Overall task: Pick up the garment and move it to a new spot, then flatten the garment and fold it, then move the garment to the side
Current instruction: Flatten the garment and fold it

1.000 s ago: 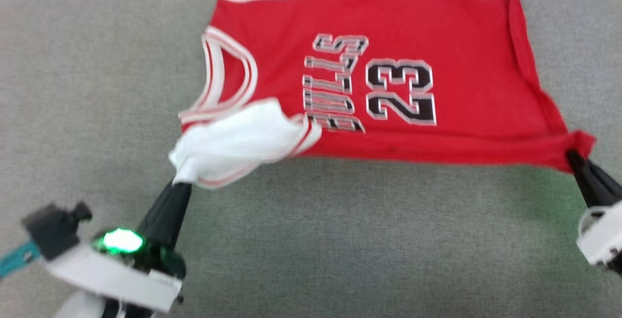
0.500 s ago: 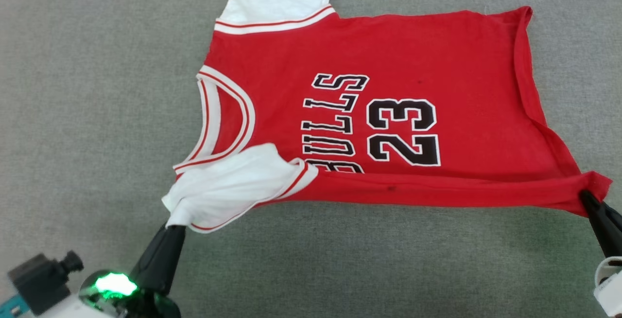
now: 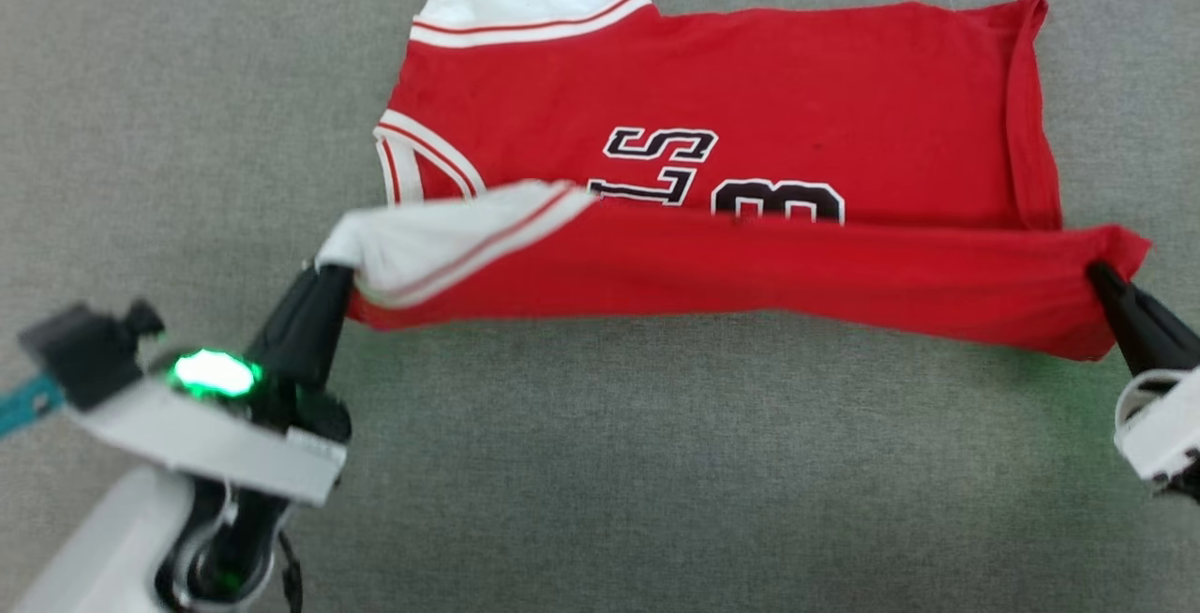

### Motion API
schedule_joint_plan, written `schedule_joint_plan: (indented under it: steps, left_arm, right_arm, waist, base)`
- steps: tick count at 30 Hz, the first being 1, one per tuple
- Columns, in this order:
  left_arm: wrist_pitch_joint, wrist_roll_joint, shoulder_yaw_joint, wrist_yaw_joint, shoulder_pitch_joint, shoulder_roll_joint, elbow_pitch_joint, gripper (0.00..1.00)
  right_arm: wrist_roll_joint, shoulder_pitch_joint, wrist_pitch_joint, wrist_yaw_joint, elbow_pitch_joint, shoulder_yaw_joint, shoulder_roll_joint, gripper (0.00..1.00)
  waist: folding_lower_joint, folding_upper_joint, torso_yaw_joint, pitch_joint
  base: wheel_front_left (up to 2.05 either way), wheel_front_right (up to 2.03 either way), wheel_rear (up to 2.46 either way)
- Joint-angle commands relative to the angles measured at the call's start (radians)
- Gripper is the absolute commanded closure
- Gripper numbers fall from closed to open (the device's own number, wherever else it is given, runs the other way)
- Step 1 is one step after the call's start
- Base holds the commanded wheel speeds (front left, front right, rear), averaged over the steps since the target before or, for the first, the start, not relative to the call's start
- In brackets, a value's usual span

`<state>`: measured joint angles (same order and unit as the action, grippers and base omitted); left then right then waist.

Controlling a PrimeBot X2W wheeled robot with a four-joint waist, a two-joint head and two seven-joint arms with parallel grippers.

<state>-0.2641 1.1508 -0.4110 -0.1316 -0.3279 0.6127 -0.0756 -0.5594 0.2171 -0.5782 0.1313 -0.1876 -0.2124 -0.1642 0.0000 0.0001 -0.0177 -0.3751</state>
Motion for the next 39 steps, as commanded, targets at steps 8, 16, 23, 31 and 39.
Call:
schedule_joint_plan:
  steps: [8,16,23,31,39]
  left_arm:
    - [0.001,0.008,-0.092,0.002,-0.14,-0.005,0.148,1.0]
    - [0.001,-0.051,-0.099,0.002,-0.182,-0.034,0.266,1.0]
    - [0.001,-0.117,-0.119,0.002,-0.2,-0.047,0.371,1.0]
    - [0.001,-0.146,-0.153,0.002,-0.23,-0.036,0.425,0.24]
    - [0.016,-0.134,-0.274,0.002,-0.275,0.056,0.419,0.0]
  right_arm:
    - [0.019,0.119,0.028,-0.001,0.141,0.027,-0.012,1.0]
    - [0.048,0.138,0.074,-0.001,0.227,0.072,-0.025,1.0]
    - [0.055,0.147,0.1,-0.001,0.275,0.1,-0.024,1.0]
    - [0.048,0.156,0.138,-0.001,0.316,0.145,-0.029,0.97]
    - [0.031,0.127,0.213,-0.001,0.268,0.106,-0.034,0.0]
  waist:
    - [0.0,-0.0001,0.003,-0.054]
    - [0.0,-0.0001,0.003,-0.103]
    - [0.0,-0.0001,0.009,-0.119]
    - [0.0,-0.0001,0.013,-0.102]
    - [0.0,-0.0001,0.007,-0.01]
  base:
    - [0.0,0.0,0.0]
    - [0.0,0.0,0.0]
    - [0.0,0.0,0.0]
    - [0.0,0.0,0.0]
    - [0.0,0.0,0.0]
